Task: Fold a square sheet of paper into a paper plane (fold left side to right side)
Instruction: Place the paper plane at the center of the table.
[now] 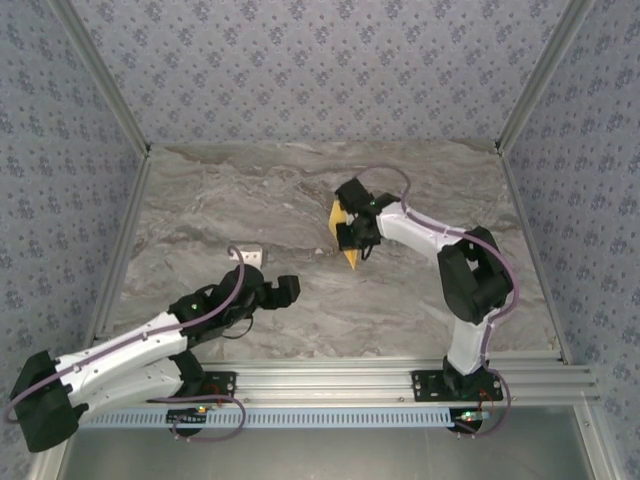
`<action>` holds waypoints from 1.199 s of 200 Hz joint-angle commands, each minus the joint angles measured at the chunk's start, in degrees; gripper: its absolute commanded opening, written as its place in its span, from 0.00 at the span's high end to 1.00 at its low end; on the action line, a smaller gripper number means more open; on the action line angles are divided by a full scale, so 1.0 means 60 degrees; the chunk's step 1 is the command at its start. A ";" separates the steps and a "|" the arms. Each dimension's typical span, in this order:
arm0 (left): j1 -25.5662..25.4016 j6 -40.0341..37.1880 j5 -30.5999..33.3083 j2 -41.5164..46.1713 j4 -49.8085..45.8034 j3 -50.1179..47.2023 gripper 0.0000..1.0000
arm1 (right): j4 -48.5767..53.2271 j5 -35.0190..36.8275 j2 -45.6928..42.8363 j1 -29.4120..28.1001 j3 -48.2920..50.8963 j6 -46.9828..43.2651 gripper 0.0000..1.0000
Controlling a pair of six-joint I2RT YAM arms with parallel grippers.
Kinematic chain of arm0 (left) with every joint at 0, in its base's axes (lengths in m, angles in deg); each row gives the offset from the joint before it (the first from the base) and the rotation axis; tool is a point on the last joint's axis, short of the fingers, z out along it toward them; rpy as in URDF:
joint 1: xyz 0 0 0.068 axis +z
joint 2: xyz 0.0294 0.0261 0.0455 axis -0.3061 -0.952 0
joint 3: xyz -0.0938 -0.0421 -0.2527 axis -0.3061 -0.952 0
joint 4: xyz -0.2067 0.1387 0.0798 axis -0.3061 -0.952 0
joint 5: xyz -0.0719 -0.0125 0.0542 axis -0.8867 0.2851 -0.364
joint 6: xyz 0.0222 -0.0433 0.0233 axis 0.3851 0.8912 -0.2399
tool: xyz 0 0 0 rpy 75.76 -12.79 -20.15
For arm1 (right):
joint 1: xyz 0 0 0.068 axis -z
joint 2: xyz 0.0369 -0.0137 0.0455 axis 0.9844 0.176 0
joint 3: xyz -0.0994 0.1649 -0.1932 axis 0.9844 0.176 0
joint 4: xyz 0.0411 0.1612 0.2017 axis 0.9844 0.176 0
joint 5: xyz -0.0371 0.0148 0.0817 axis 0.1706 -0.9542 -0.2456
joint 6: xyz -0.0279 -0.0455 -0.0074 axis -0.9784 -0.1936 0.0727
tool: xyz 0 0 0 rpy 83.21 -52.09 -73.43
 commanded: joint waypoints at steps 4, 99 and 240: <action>0.0042 -0.0512 -0.0249 0.0454 0.0395 -0.0072 0.02 | 0.1098 0.0729 0.1163 0.0212 -0.1304 0.0442 0.91; 0.0043 -0.0718 -0.0183 0.0785 -0.0188 -0.0064 0.02 | 0.2206 0.0797 0.3719 0.0211 -0.3781 0.0732 0.83; 0.0071 -0.0654 0.0092 0.0744 -0.0646 0.0132 0.02 | 0.2767 0.1132 0.3470 -0.0034 -0.4101 0.0431 0.65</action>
